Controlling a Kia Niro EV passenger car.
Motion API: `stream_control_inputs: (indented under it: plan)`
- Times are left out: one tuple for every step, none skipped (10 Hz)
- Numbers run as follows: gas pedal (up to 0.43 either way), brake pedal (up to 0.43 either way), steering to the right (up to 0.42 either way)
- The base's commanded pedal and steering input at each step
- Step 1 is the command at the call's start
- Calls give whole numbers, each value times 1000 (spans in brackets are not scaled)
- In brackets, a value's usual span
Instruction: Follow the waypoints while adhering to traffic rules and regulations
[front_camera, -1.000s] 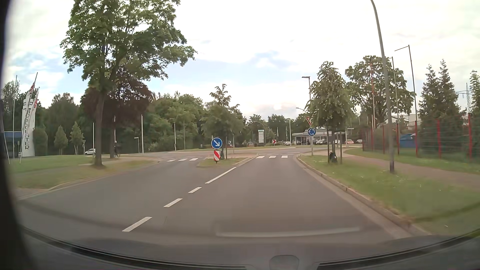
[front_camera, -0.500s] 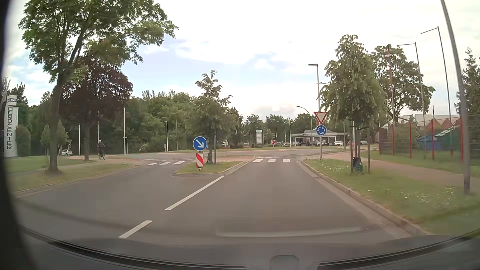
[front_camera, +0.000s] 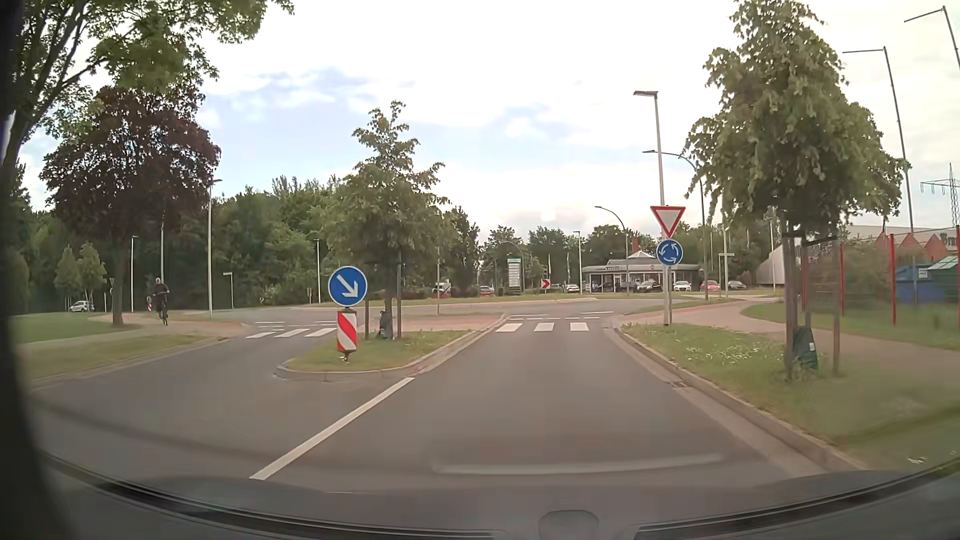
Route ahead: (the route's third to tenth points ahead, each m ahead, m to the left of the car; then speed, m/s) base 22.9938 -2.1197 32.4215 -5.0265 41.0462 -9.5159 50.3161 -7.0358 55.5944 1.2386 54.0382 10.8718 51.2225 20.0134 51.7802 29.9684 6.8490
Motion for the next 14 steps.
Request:
stream_control_inputs:
  plan:
    - [0,244,12]
    - [0,159,12]
    - [0,79,11]
    - [0,6,12]
    - [0,6,12]
    - [0,6,12]
    - [20,6,12]
    - [110,6,12]
    - [138,6,12]
    - [138,6,12]
    - [157,6,12]
    - [169,6,12]
    - [177,6,13]
    - [209,6,14]
